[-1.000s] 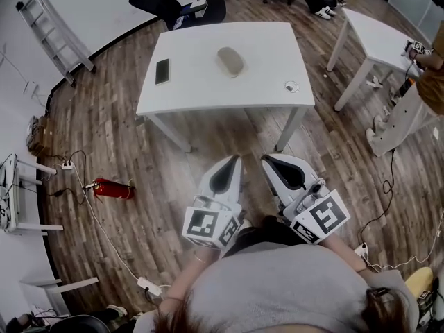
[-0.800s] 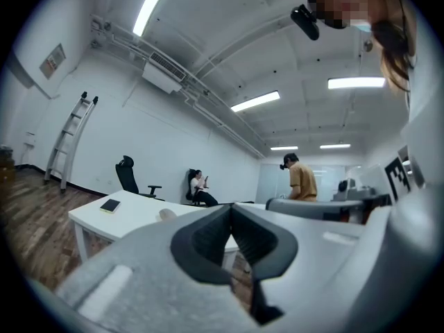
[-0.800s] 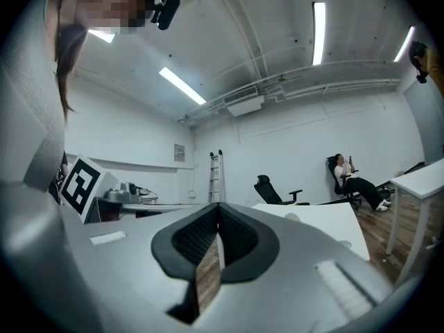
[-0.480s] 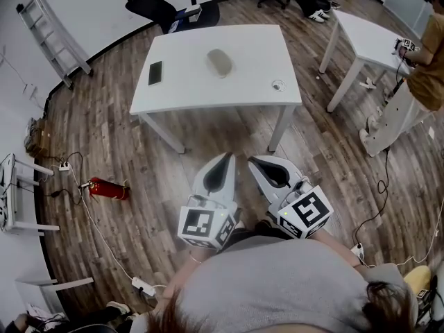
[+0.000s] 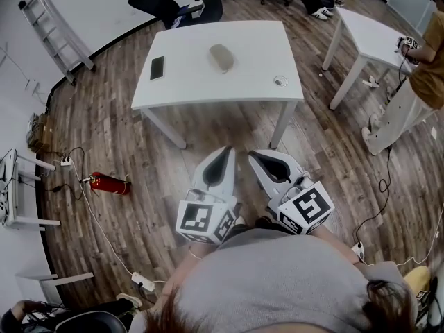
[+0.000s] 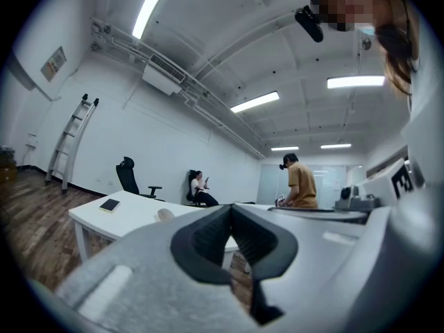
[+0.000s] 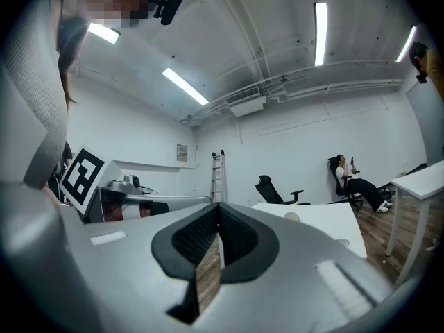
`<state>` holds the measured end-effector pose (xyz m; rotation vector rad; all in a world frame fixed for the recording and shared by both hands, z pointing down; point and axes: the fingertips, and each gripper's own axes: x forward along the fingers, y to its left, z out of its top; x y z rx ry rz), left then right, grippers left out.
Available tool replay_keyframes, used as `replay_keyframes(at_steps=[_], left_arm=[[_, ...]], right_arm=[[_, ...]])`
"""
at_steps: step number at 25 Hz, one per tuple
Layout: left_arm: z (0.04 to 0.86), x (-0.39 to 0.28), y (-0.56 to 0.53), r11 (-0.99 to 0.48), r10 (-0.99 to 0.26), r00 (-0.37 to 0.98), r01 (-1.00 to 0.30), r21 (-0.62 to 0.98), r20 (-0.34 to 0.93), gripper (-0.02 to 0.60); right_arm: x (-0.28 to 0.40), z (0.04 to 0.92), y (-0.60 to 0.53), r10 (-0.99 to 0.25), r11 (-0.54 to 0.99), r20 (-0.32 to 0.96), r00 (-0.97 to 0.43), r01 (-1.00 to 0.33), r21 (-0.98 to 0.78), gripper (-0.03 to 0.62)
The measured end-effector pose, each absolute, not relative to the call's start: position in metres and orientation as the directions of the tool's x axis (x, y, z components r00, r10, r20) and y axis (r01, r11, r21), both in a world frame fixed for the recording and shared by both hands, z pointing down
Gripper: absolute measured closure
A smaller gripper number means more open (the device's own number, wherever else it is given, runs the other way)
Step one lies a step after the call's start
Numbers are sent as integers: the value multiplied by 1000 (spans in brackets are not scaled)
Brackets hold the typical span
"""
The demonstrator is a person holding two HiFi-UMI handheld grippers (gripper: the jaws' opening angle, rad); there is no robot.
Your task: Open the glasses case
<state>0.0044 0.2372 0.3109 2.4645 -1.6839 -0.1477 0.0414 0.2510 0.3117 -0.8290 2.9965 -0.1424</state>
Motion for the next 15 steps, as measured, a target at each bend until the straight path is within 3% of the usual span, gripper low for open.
replay_keyframes(at_steps=[15], left_arm=[[312,0,230,-358,-931,364,-917,176,-1,580]], right_arm=[[35,311,246,-510,858,-17,-860,-507,-88,589]])
